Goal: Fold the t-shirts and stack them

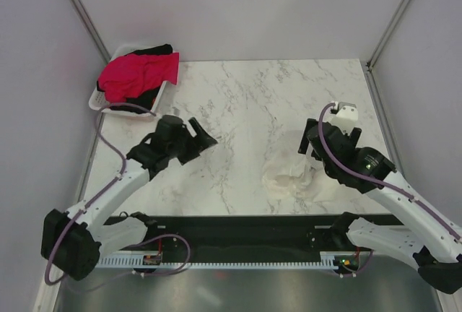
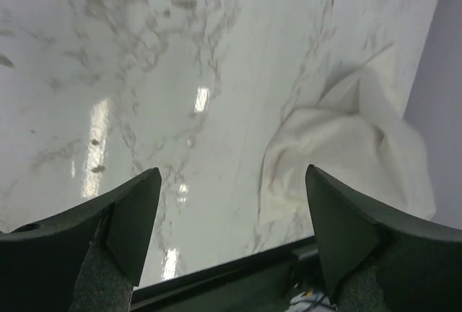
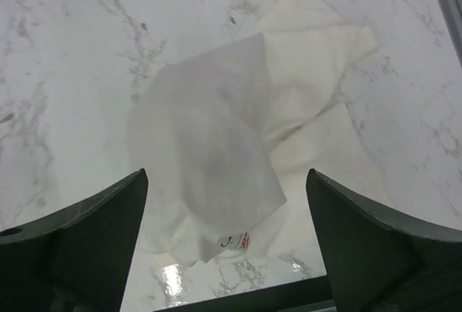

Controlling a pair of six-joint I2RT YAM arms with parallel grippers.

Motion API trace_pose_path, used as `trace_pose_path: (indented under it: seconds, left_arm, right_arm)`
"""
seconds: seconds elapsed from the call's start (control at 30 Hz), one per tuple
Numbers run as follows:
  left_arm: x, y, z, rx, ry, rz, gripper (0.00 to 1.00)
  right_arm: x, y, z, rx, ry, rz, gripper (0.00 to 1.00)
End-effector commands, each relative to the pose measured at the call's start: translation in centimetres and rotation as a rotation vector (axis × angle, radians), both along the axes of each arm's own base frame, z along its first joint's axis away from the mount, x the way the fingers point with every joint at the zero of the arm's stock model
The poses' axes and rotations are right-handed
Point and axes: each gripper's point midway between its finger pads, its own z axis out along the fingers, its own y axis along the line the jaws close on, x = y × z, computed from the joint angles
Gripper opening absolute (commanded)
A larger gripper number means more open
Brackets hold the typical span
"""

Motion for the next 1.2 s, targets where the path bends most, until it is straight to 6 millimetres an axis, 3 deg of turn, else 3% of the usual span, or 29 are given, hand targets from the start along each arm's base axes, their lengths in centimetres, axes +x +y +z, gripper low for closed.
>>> trace_pose_path:
  seconds: [0.0, 0.03, 0.07, 0.13, 0.17, 0.2, 0.3, 0.4, 0.43, 0.6, 0.7, 0.8, 0.83, 0.9, 0.93, 0.97, 1.07, 1.1, 1.17]
  left_arm:
    - [-2.7, -4.9, -3.0, 0.161, 0.011, -0.192, 0.88]
    - [-4.8, -7.7, -4.0, 0.186, 0.027, -0.299, 0.88]
    - [-5.5, -9.2, -6.3, 0.229, 0.076, -0.352, 0.88]
    - [-6.8, -12.3, -7.8, 0.253, 0.095, -0.443, 0.87]
    - [-8.4, -14.4, -8.2, 0.256, 0.099, -0.498, 0.87]
    - [-8.6, -15.8, -9.9, 0.283, 0.131, -0.522, 0.87]
    - [-9.7, -19.5, -11.4, 0.269, 0.146, -0.581, 0.85]
    - [-10.2, -22.2, -11.8, 0.233, 0.146, -0.627, 0.84]
    - [-10.6, -22.5, -13.1, 0.254, 0.166, -0.640, 0.84]
    - [-10.3, -24.4, -14.6, 0.251, 0.188, -0.638, 0.82]
    - [-10.4, -24.8, -15.8, 0.261, 0.213, -0.638, 0.72]
    - [-11.0, -24.6, -17.4, 0.279, 0.247, -0.626, 0.56]
    - [-11.1, -24.6, -17.7, 0.277, 0.254, -0.622, 0.38]
    - [-11.4, -24.2, -18.2, 0.277, 0.264, -0.616, 0.16]
    - [-11.3, -24.0, -18.2, 0.278, 0.260, -0.604, 0.02]
    - [-11.2, -23.8, -17.8, 0.278, 0.254, -0.598, 0.02]
    - [-11.0, -22.4, -16.2, 0.302, 0.226, -0.570, 0.02]
    - [-10.7, -22.2, -14.6, 0.294, 0.199, -0.561, 0.02]
    - [-10.0, -21.2, -13.3, 0.325, 0.167, -0.537, 0.02]
  right_arm:
    - [-1.9, -4.0, -3.8, -0.008, 0.079, -0.161, 0.98]
    - [-2.2, -4.0, -3.8, 0.033, 0.072, -0.157, 0.98]
    - [-2.2, -3.6, -4.2, 0.059, 0.073, -0.143, 0.98]
    - [-2.5, -3.1, -4.6, 0.106, 0.084, -0.146, 0.98]
    - [-2.5, -2.8, -4.8, 0.118, 0.092, -0.140, 0.98]
    - [-2.5, -2.3, -5.2, 0.126, 0.108, -0.129, 0.98]
    - [-2.9, -1.4, -5.9, 0.163, 0.146, -0.098, 0.98]
    - [-3.3, -1.0, -6.4, 0.208, 0.149, -0.089, 0.98]
    - [-3.4, -0.9, -6.9, 0.216, 0.150, -0.085, 0.98]
    - [-3.4, -0.1, -8.0, 0.237, 0.164, -0.054, 0.98]
    - [-3.0, -0.3, -8.4, 0.215, 0.166, -0.071, 0.98]
    - [-2.5, -0.5, -9.0, 0.196, 0.174, -0.089, 0.98]
    - [-2.3, -0.6, -9.4, 0.193, 0.178, -0.094, 0.98]
    - [-1.8, -0.9, -10.0, 0.188, 0.188, -0.110, 0.95]
    - [-1.5, -0.6, -10.5, 0.207, 0.195, -0.101, 0.91]
    - [-1.3, -0.5, -10.9, 0.214, 0.202, -0.098, 0.88]
    - [-0.2, 0.1, -12.4, 0.246, 0.233, -0.071, 0.60]
    - [0.0, 0.1, -13.1, 0.244, 0.251, -0.074, 0.41]
    - [0.5, 1.2, -13.4, 0.266, 0.258, -0.029, 0.21]
